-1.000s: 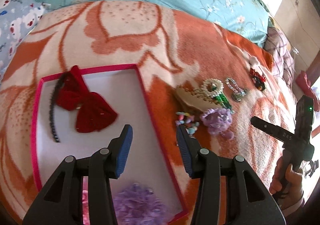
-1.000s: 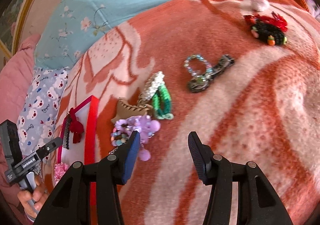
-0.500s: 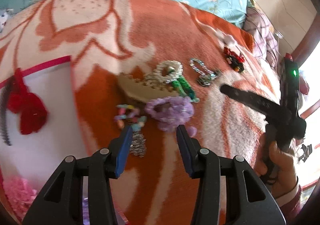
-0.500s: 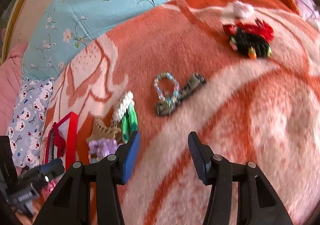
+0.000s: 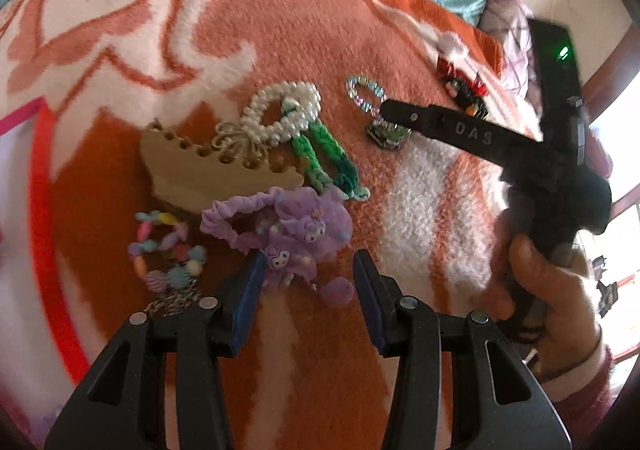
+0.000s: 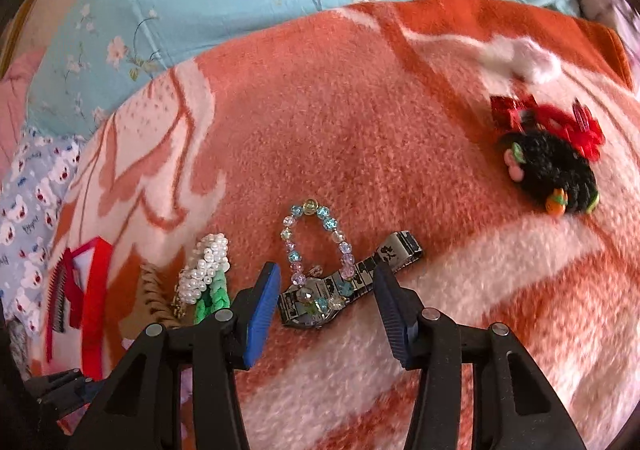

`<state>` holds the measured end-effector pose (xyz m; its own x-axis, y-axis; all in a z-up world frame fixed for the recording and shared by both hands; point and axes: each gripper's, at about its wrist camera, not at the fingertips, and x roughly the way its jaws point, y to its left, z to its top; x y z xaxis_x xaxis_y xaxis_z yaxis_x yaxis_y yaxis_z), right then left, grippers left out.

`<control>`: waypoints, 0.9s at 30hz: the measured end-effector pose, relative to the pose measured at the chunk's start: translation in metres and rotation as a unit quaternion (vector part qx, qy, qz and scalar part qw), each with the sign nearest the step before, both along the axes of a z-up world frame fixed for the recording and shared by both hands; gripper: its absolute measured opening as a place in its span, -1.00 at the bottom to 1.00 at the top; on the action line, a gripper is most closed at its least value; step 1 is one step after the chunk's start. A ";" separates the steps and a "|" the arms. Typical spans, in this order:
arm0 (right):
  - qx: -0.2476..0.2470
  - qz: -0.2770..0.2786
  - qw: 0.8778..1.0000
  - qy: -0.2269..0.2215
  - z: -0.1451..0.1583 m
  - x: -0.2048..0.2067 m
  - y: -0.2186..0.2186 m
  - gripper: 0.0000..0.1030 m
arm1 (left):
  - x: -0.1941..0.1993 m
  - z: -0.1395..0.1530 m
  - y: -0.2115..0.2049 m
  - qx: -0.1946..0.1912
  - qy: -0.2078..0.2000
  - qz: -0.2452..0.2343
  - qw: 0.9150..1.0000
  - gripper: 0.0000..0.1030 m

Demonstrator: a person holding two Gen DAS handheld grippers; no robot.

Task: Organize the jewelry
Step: 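Grasp the purple bunny hair tie with the left tool while the right tool grasps the beaded bracelet, then carry the hair tie and bracelet into the box and lower them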

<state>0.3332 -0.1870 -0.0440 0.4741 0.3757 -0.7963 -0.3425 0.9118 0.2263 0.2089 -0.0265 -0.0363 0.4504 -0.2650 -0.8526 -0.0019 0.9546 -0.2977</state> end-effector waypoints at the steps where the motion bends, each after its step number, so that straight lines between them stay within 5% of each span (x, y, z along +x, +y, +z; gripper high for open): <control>1: -0.009 -0.001 1.000 -0.004 -0.001 -0.001 0.000 -0.21 | 0.002 -0.003 -0.003 0.011 -0.001 0.000 1.000 -0.14; 2: -0.010 0.001 1.000 -0.005 -0.001 0.000 -0.001 -0.54 | 0.003 -0.004 -0.003 0.015 -0.004 0.000 1.000 -0.22; 5: 0.006 0.004 1.000 0.005 -0.002 0.002 -0.006 -0.85 | 0.003 -0.002 -0.001 0.028 -0.010 0.002 1.000 -0.74; 10: 0.032 0.005 0.999 0.011 0.003 -0.004 -0.007 -0.87 | -0.004 0.005 0.017 0.008 -0.019 0.009 1.000 -0.75; 11: 0.034 0.004 0.999 0.009 0.005 -0.007 -0.008 -0.86 | -0.006 0.007 0.019 0.007 -0.022 0.010 1.000 -0.99; 27: 0.105 0.028 0.994 -0.013 0.054 -0.065 -0.006 -0.87 | -0.059 0.056 0.045 -0.004 -0.077 0.027 0.997 -0.96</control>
<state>0.2686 -0.1929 0.0102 0.4673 0.5579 -0.6859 -0.3987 0.8254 0.3997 0.1495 0.0186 0.0201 0.5901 -0.2444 -0.7694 -0.0060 0.9517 -0.3069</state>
